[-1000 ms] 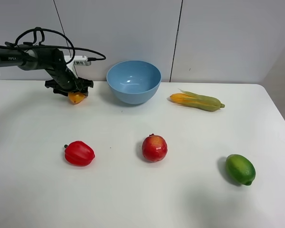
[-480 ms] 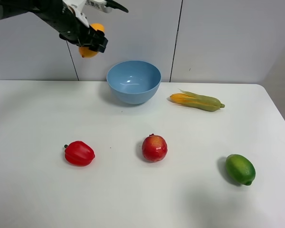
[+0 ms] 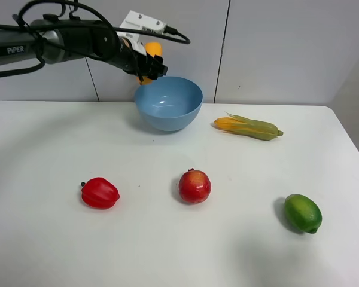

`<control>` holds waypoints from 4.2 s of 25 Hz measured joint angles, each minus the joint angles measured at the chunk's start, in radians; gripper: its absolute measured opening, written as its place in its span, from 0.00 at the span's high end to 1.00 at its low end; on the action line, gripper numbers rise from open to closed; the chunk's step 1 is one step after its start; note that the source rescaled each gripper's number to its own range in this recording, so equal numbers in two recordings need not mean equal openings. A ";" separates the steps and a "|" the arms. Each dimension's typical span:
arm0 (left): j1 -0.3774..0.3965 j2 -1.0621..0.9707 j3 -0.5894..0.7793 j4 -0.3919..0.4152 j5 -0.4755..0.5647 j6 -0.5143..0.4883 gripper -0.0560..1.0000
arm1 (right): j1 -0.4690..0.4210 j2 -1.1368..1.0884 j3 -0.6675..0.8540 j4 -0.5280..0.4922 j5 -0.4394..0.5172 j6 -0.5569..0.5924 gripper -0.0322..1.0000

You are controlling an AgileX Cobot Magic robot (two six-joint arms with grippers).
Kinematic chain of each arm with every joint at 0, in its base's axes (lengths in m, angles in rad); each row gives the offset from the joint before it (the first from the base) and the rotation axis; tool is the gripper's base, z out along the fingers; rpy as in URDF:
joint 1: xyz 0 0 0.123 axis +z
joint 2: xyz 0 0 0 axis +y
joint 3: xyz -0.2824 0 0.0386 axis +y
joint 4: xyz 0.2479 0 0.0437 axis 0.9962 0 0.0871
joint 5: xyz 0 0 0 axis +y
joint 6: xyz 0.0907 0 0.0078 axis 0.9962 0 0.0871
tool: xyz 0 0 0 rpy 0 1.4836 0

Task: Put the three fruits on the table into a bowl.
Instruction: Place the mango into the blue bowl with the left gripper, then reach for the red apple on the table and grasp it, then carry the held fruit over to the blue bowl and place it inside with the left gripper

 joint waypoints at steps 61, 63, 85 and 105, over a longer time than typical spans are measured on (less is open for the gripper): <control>-0.433 -0.088 0.205 0.034 0.522 -0.499 0.03 | 0.000 0.000 0.000 -0.006 0.000 0.000 0.00; -0.453 -0.085 0.205 0.042 0.505 -0.499 0.03 | 0.000 0.000 0.000 0.000 0.000 0.000 0.00; -0.466 0.057 0.211 0.057 0.449 -0.500 0.03 | 0.000 0.000 0.000 0.000 0.000 0.000 0.00; -0.466 -0.007 0.212 0.066 0.500 -0.494 0.85 | 0.000 0.000 0.000 0.000 0.000 0.000 0.00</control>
